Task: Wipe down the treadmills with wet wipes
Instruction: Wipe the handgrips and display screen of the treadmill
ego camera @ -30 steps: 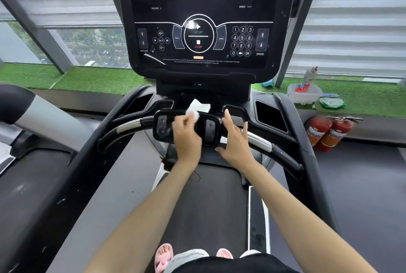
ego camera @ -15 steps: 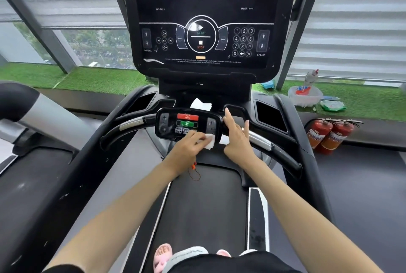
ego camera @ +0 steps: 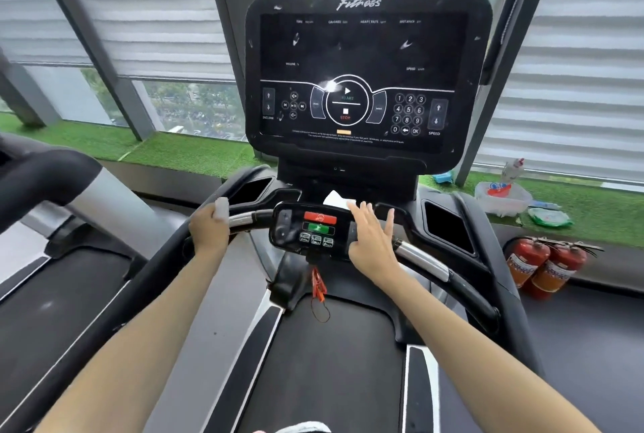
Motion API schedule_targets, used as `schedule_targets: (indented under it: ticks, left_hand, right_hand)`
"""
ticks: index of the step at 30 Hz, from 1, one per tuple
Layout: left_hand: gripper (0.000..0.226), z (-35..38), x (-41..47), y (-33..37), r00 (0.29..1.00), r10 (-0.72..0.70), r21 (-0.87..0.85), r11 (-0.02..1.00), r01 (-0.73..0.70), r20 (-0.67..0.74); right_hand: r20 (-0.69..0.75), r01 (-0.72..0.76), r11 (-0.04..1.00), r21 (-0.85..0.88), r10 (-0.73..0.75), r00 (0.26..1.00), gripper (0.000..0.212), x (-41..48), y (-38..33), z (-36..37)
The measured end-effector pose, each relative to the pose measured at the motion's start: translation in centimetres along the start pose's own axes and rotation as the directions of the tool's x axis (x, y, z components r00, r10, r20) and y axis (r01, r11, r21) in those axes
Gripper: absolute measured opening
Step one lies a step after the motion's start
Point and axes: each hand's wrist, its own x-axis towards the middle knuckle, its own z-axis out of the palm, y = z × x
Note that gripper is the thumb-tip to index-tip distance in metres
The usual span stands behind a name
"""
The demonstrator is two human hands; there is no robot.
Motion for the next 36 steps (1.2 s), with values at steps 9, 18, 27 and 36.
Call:
schedule_targets:
  ticks: [9, 18, 27, 36]
  left_hand:
    - [0.043, -1.9, 3.4, -1.7, 0.864, -0.313, -0.463, 0.744, 0.482, 0.395]
    - [0.031, 2.9, 12.8, -0.8, 0.779, -0.273, -0.458, 0.682, 0.570, 0.564]
    - [0.026, 11.0, 21.7, -1.6, 0.747, 0.214, -0.056, 0.971, -0.231, 0.629]
    - [0.033, 14.6, 20.5, -5.4, 0.366, 0.693, -0.210, 0.597, -0.774, 0.621]
  right_hand:
    - [0.140, 0.179, 0.974, 0.139, -0.198, 0.970, 0.053, 5.8, -5.5, 1.5]
    - [0.289, -0.060, 0.996, 0.073, 0.036, 0.957, 0.043, 14.0, -7.2, 4.2]
    - [0.425, -0.345, 0.921, -0.181, 0.390, 0.817, 0.042, 20.6, -7.2, 8.5]
    - [0.417, -0.339, 0.881, -0.330, 0.458, 0.785, 0.049, 21.0, -8.0, 10.3]
